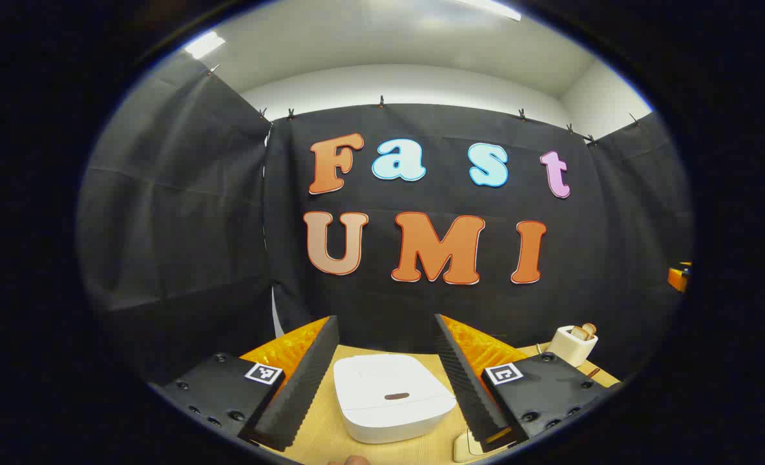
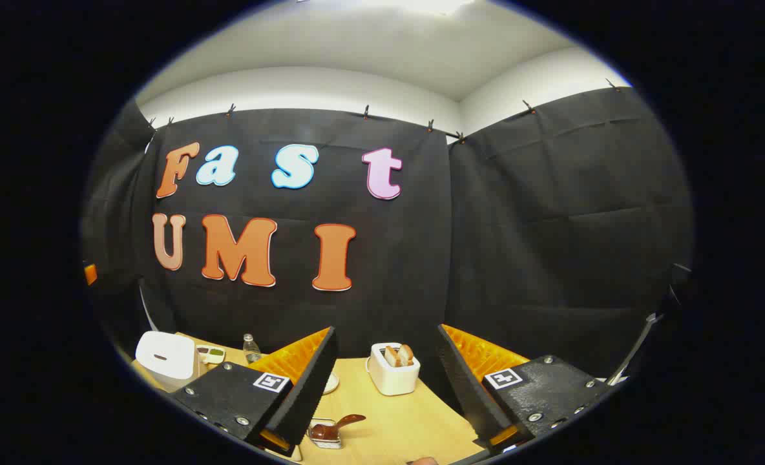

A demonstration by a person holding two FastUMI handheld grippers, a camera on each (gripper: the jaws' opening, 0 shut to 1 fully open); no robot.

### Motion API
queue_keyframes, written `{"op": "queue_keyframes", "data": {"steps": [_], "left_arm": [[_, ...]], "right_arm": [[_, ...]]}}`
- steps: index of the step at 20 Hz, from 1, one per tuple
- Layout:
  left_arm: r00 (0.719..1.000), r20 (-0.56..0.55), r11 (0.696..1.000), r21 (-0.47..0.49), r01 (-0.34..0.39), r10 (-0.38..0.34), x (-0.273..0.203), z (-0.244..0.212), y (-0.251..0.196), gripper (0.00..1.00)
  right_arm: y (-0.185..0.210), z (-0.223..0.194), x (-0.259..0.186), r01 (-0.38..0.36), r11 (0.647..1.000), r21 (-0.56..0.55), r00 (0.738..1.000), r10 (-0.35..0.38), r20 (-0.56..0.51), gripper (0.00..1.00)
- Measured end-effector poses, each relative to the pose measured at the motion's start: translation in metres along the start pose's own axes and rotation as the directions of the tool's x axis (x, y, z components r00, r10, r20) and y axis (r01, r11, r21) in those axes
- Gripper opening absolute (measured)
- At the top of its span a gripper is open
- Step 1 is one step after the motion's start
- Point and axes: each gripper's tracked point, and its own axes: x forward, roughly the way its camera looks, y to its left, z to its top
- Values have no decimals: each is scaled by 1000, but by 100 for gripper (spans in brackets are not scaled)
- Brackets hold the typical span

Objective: Close the left gripper, press the button to open the rice cooker; take a wooden spoon from the chopstick holder with the right hand, scoop a spoonful of rice and pour it into the rice cooker, then put the wooden spoon back into the chopstick holder.

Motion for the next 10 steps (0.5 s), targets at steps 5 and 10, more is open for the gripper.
{"op": "queue_keyframes", "data": {"steps": [5,10], "left_arm": [[999,-16,999,3,-41,41,-2,-2,10,97],[997,-22,997,23,-79,80,-2,-11,18,98]], "right_arm": [[11,-10,14,-44,998,36,998,46,-39,95],[15,-12,20,-64,997,46,997,66,-30,95]]}}
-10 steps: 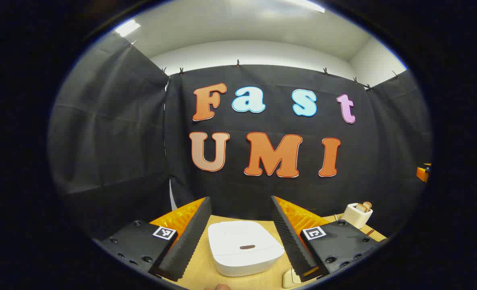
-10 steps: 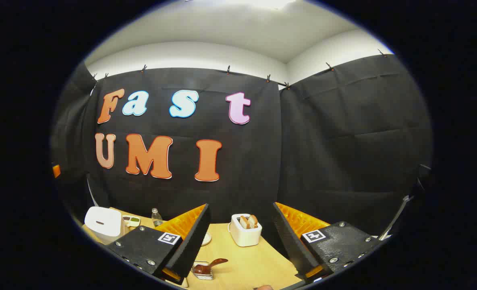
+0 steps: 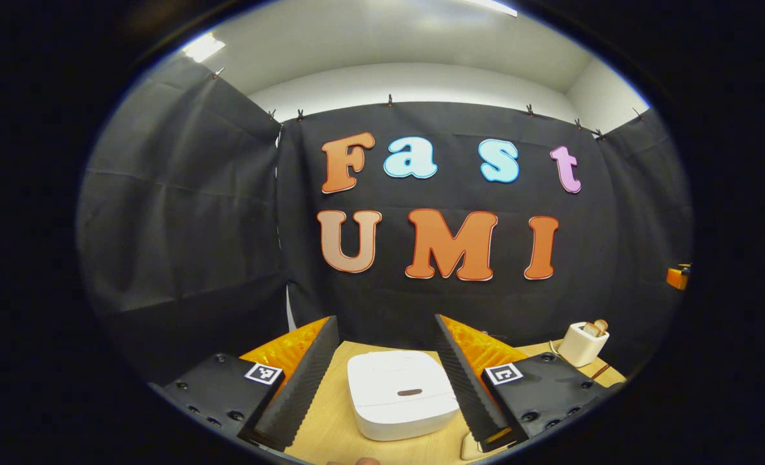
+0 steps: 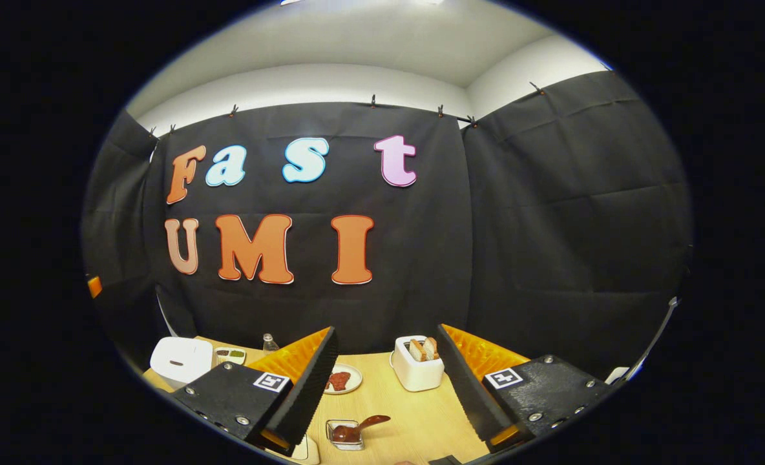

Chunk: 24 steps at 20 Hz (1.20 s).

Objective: Close the left gripper, press the button to open the rice cooker; take a wooden spoon from the chopstick holder with the right hand, scoop a spoonful of rice and pour it into the rice cooker, then put the wooden spoon back into the chopstick holder.

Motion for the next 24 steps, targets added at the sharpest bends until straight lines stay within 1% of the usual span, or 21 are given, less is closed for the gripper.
{"op": "queue_keyframes", "data": {"steps": [6,8,15,18,19,20,22,23,24], "left_arm": [[1000,-12,1000,-15,-3,2,4,-2,1,99],[1000,-18,1000,-19,10,-10,2,-5,-1,99],[999,-33,999,22,27,-26,3,-10,-3,98],[999,-44,999,52,13,-11,5,-12,1,75],[999,-50,998,64,20,-17,3,-15,-1,67],[998,-57,996,74,43,-39,3,-15,-6,60],[997,-71,995,98,34,-28,3,-19,-2,28],[996,-75,993,107,45,-37,4,-21,-4,22],[995,-76,992,104,69,-61,3,-20,-10,14]], "right_arm": [[0,-5,-1,-5,1000,-1,1000,5,-10,95],[0,-6,-2,-2,1000,-4,1000,2,-11,95],[-1,-8,-4,3,1000,-3,1000,-3,-17,95],[0,-9,-3,1,1000,-3,1000,-1,-12,94],[0,-8,-3,0,1000,-5,1000,0,-10,99],[0,-9,-3,1,1000,-7,1000,-1,-10,94],[1,-10,-1,1,1000,-12,1000,-1,-14,95],[2,-10,-2,0,1000,-15,1000,-1,-15,94],[3,-10,0,-2,1000,-19,1000,2,-16,94]]}}
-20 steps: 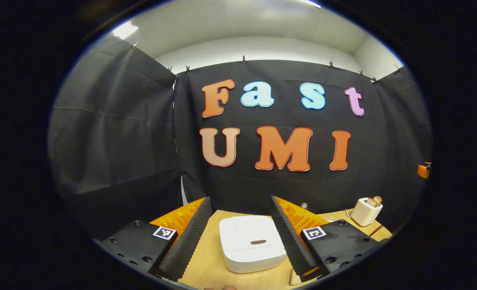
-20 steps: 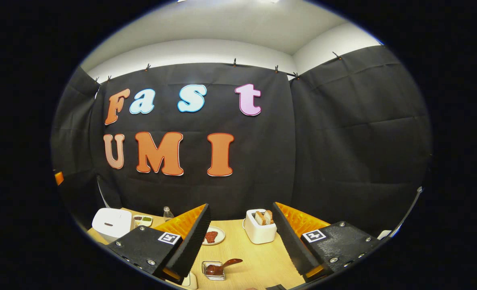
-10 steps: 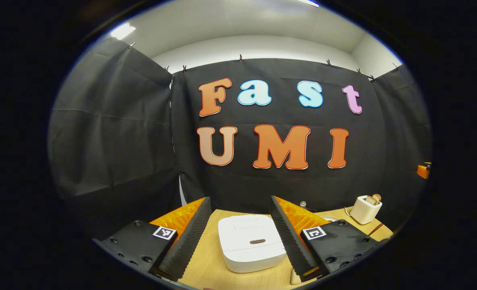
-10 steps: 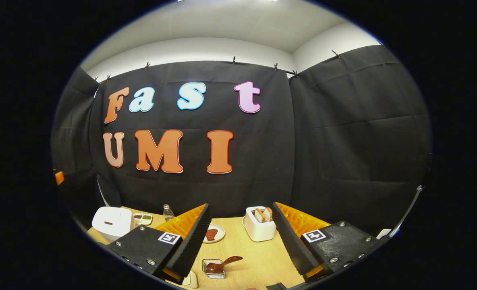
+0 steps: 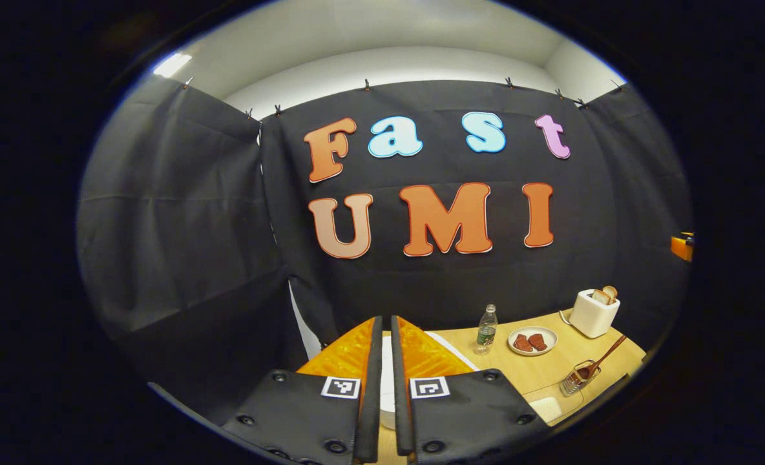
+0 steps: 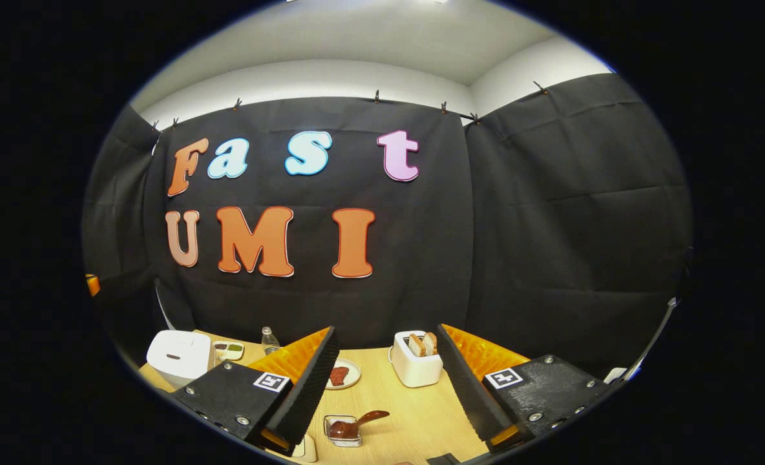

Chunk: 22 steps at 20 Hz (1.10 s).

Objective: Close the left gripper, press the button to open the rice cooker; take a wooden spoon from the chopstick holder with the right hand, scoop a spoonful of rice and pour it into the rice cooker, then put the wooden spoon back into the chopstick holder.

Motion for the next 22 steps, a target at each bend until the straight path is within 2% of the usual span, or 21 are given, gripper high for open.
{"op": "queue_keyframes", "data": {"steps": [2,3,6,7,8,10,11,14,18,19,20,22], "left_arm": [[999,5,998,-13,54,-54,-3,-2,-13,14],[999,6,998,-29,48,-48,-1,2,-9,15],[992,-16,987,-99,124,-126,-2,-1,-22,1],[992,-10,986,-118,121,-123,0,-1,-18,5],[993,-9,984,-132,118,-120,-1,0,-15,1],[991,-29,981,-148,127,-133,6,-10,-18,7],[989,-47,981,-143,130,-138,11,-18,-20,4],[982,-100,980,-137,146,-160,38,-38,-29,7],[965,-163,969,-170,179,-207,77,-62,-43,4],[961,-177,968,-171,183,-213,91,-68,-45,1],[957,-191,967,-170,188,-220,103,-74,-47,4],[943,-239,966,-175,193,-231,125,-92,-51,4]], "right_arm": [[2,-2,1,-3,1000,-12,1000,3,-5,95],[3,-3,2,-2,1000,-18,1000,2,-6,95],[4,-3,1,-4,999,-32,1000,4,-5,95],[2,-2,3,6,999,-39,1000,-6,-4,95],[0,-2,4,16,999,-45,1000,-16,-1,94],[-1,-2,3,23,999,-48,1000,-23,-1,94],[-1,-3,3,22,999,-45,1000,-22,-2,95],[-3,-5,5,21,999,-38,1000,-21,-10,95],[-12,-12,3,42,998,-48,999,-44,-28,94],[-15,-14,2,51,997,-54,998,-52,-33,94],[-19,-17,3,58,997,-58,997,-60,-40,94],[-28,-20,-1,74,996,-59,996,-77,-50,95]]}}
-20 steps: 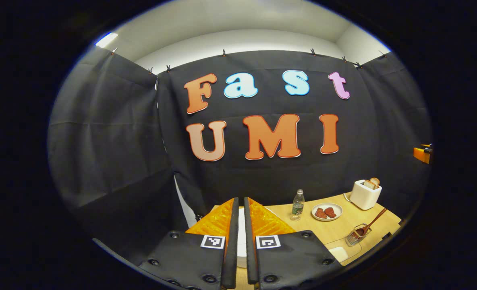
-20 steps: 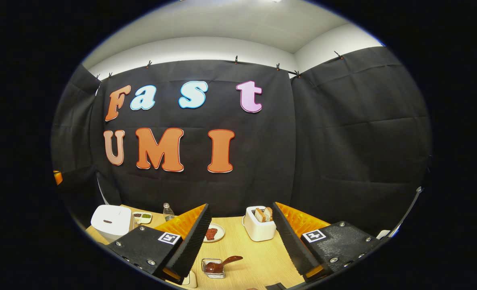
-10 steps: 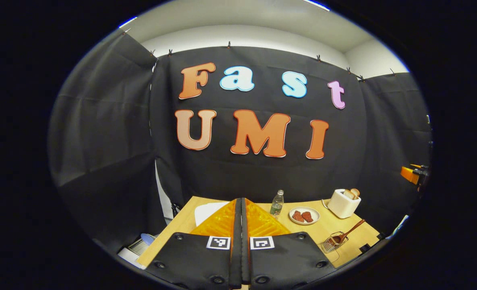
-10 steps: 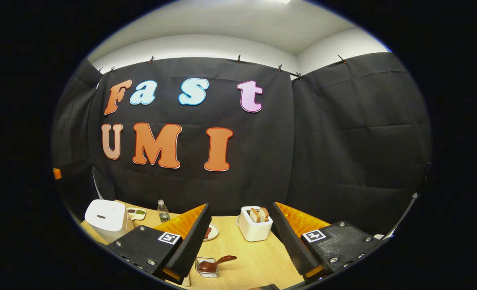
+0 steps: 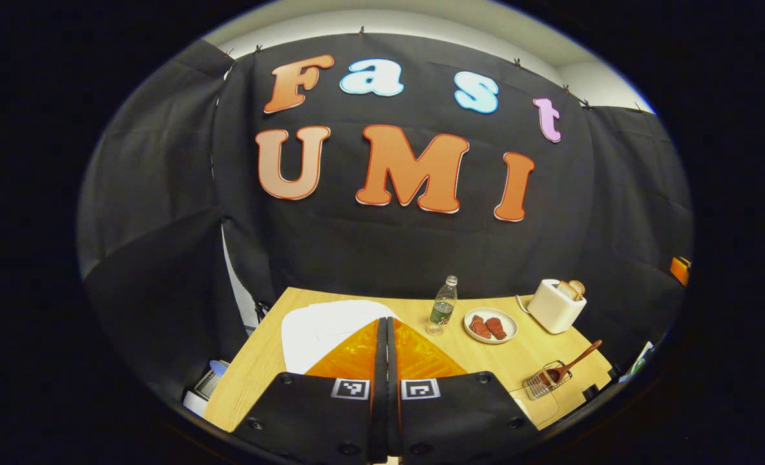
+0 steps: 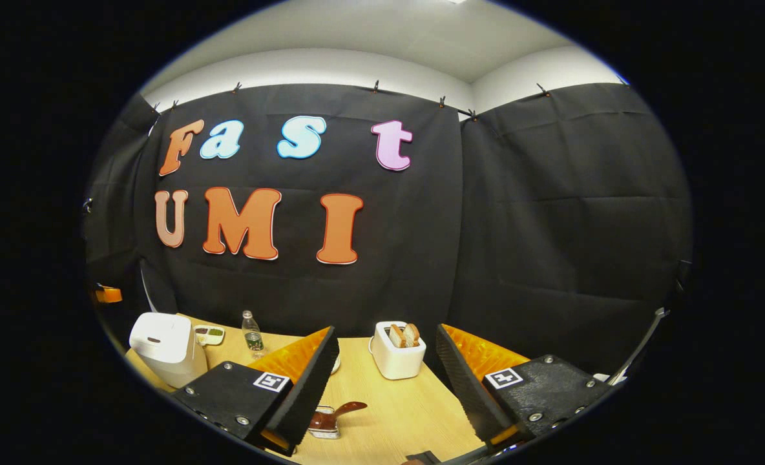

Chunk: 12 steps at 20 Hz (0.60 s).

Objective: Close the left gripper, press the button to open the rice cooker; take a wooden spoon from the chopstick holder with the right hand, scoop a spoonful of rice and pour it into the rice cooker, then put the wooden spoon back into the chopstick holder.

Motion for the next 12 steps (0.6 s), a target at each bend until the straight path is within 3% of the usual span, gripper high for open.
{"op": "queue_keyframes", "data": {"steps": [3,4,9,12], "left_arm": [[997,-72,1000,0,1,-1,30,-22,5,7],[996,-90,1000,3,1,-1,38,-29,7,4],[981,-194,1000,12,-9,11,65,-69,15,7],[973,-232,1000,28,-11,17,74,-89,17,4]], "right_arm": [[-12,-3,-2,28,1000,7,1000,-28,-11,94],[-16,-5,-2,38,999,3,999,-38,-17,94],[-32,-11,-9,76,997,-4,996,-76,-43,95],[-33,-16,-6,97,995,-16,993,-97,-63,95]]}}
